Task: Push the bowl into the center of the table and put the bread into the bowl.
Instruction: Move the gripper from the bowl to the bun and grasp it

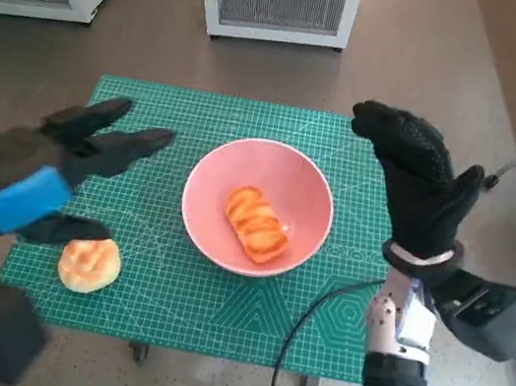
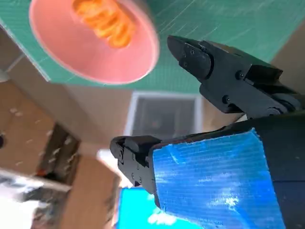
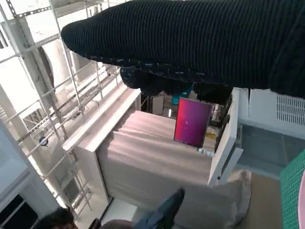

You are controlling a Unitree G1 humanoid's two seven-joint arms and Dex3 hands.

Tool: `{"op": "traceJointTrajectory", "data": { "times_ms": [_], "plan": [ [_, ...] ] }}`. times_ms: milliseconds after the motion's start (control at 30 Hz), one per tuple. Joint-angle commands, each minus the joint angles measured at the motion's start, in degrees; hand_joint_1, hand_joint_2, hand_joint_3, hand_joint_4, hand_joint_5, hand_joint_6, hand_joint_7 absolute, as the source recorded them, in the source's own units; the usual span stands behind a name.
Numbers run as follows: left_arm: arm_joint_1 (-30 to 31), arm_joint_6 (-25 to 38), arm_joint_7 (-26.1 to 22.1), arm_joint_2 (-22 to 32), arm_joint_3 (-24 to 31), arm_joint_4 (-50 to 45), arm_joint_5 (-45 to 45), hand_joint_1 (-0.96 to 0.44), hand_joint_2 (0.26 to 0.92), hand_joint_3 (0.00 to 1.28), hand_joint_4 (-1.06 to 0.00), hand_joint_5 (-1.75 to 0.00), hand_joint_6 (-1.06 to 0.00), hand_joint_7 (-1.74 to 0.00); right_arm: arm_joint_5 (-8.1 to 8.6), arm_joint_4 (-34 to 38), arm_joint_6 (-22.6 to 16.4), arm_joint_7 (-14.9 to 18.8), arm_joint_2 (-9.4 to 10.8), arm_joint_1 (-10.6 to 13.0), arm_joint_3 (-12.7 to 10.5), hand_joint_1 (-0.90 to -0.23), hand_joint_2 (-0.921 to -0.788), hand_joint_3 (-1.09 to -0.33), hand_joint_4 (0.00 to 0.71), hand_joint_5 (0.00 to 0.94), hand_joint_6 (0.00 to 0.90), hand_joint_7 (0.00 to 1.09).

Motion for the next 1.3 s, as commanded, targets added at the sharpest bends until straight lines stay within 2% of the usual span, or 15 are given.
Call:
{"op": "traceJointTrajectory", "data": {
  "times_ms": [33, 200, 500, 900, 1300],
  "plan": [
    [3.58, 3.88, -4.95, 4.6, 5.51, -1.86, -4.46, 0.07, 0.731, 0.0, -0.07, 0.0, -0.29, 0.0, 0.48, 0.62, 0.99, 0.47, 0.38, 0.97, -0.06, -0.618, -0.921, -0.648, 0.231, 0.0, 0.33, 0.02],
    [6.54, 6.68, -6.17, 7.75, 6.73, -2.34, -5.7, 0.15, 0.736, 0.0, -0.06, 0.0, -0.29, 0.0, 0.58, 0.69, 1.42, 0.48, 0.59, 0.81, -0.07, -0.619, -0.921, -0.647, 0.231, 0.0, 0.329, 0.02],
    [11.62, 10.51, -5.22, 10.99, 5.38, -4.07, -3.67, 0.18, 0.74, 0.01, -0.07, 0.0, -0.29, 0.0, 0.61, 0.42, 1.79, 0.58, 0.86, 0.84, -0.11, -0.622, -0.921, -0.647, 0.232, 0.001, 0.325, 0.02],
    [15.36, 13.23, -1.16, 11.28, -1.3, -3.26, -0.63, 0.1, 0.731, 0.0, -0.08, 0.0, -0.29, 0.0, 1.13, 0.82, 2.5, 1.46, 0.54, 0.57, -0.7, -0.619, -0.921, -0.647, 0.233, 0.001, 0.324, 0.02],
    [15.2, 14.04, 4.97, 10.77, -10.52, 1.7, 3.23, 0.04, 0.735, 0.0, -0.09, 0.0, -0.28, 0.0, 1.07, 0.82, 2.79, 1.99, 0.17, 0.44, -1.03, -0.616, -0.921, -0.647, 0.233, 0.001, 0.324, 0.02]
  ]
}}
